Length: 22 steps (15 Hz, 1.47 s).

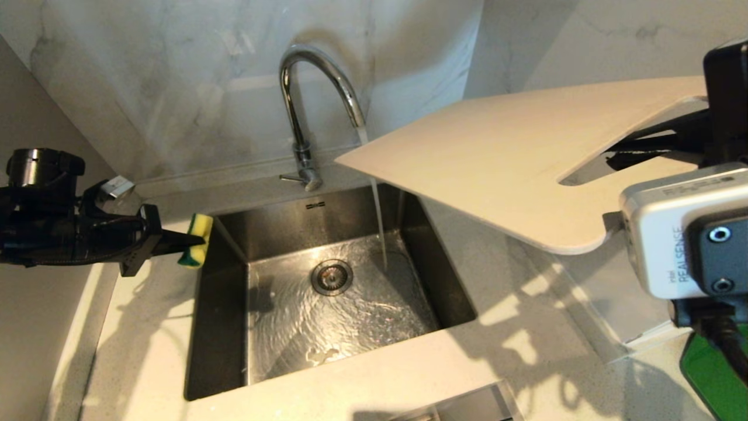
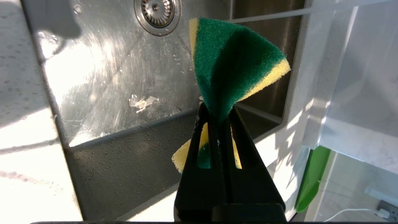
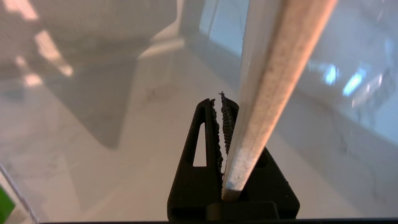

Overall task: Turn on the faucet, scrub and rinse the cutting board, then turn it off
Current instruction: Put down the cutting board

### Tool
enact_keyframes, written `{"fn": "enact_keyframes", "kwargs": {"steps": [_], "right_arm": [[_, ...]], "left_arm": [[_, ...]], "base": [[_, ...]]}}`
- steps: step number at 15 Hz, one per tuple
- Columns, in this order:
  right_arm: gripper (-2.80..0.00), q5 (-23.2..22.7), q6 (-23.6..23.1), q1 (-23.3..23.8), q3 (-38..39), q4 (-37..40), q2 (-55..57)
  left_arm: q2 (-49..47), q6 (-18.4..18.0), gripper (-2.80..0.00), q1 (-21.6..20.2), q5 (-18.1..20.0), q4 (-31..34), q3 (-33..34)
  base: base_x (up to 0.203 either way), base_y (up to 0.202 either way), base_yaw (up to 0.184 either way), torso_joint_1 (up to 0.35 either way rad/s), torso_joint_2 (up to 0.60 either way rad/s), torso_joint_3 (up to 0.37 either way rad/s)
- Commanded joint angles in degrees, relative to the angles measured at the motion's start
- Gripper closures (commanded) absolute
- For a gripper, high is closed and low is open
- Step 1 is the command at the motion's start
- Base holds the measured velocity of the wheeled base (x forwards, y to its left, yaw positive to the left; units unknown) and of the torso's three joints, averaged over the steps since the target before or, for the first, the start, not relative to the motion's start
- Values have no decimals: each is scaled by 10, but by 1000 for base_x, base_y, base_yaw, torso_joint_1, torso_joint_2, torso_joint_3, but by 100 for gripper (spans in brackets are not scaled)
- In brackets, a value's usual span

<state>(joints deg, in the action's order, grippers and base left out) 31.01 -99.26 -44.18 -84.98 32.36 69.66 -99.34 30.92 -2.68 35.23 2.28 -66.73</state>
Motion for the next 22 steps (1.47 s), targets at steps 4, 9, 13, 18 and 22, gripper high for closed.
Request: {"fn": "enact_keyframes", "kwargs": {"steps": [4,9,13,18,22], "right_arm": [[0,30,-6,-1,53,-51,-23],[0,61,36,-1,81,-54,-30],[0,62,108,-3,129,-54,-34],[0,73,169,-3,210,-54,-59],[0,73,193,-4,265,-54,-73]], "left_arm": [[-7,2,0,0,2,0,0],[-16,2,0,4,1,0,0],[-19,2,0,4,0,0,0],[-30,2,0,4,1,-3,0],[-38,2,0,4,0,-4,-1]], "base": [[0,0,0,0,0,0],[0,0,0,0,0,0],[0,0,0,0,0,0],[0,0,0,0,0,0],[0,0,0,0,0,0]]}}
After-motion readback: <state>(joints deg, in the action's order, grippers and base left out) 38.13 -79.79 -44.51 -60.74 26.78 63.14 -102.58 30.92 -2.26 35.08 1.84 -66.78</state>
